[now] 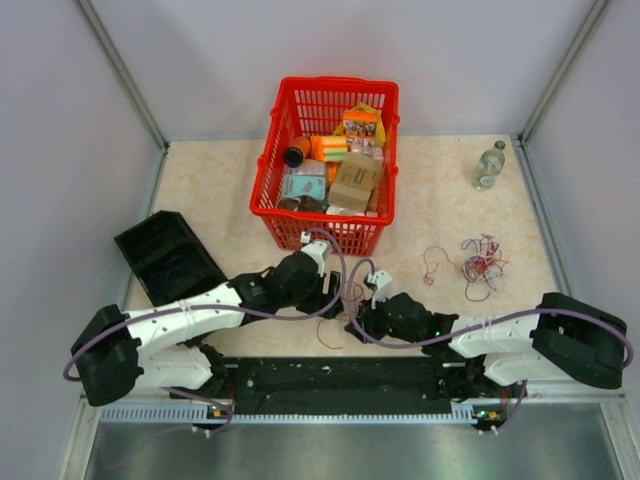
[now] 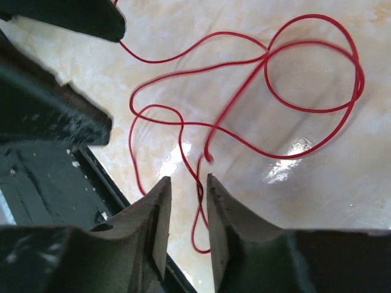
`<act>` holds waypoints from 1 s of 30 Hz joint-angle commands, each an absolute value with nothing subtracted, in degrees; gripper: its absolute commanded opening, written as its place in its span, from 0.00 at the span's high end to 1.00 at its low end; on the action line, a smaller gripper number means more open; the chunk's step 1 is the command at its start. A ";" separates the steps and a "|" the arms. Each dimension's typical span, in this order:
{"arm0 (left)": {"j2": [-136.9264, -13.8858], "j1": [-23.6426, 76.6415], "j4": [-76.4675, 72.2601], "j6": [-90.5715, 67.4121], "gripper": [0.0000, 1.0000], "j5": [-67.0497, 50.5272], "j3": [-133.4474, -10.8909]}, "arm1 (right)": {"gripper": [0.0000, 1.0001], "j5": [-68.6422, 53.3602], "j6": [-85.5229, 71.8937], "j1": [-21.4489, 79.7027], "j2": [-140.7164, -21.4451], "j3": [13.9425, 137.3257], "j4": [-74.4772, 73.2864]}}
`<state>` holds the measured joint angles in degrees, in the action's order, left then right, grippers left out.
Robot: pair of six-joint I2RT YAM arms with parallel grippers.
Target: Untangle the cables
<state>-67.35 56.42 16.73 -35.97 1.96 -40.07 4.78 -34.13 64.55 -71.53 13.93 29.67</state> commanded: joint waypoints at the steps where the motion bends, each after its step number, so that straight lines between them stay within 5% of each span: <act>1: -70.04 53.79 12.93 -35.15 0.26 -3.60 -40.17 | 0.65 3.87 -34.19 63.98 -69.00 13.79 30.17; 4: -70.84 53.61 11.34 -35.33 0.25 -5.27 -40.17 | 0.58 4.83 -34.71 64.07 -64.09 15.90 19.81; 9: -74.17 53.61 11.86 -34.98 0.07 -6.68 -41.83 | 0.41 9.74 -35.33 64.07 -46.45 17.05 -1.71; 15: -81.55 54.14 12.39 -36.65 0.04 -5.98 -44.73 | 0.31 20.99 -33.66 63.90 -25.86 23.89 -27.92; 24: -93.15 60.98 23.80 -37.88 0.25 7.88 -57.11 | 0.28 23.11 -33.84 63.90 -20.92 26.89 -28.92; 30: -92.38 66.79 22.33 -39.81 0.07 11.42 -56.69 | 0.28 23.12 -32.87 63.90 -19.78 26.28 -29.09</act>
<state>-94.28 64.23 21.54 -37.93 6.11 -56.69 21.52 -34.09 64.31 -20.71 24.58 -28.42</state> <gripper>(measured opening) 0.881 0.719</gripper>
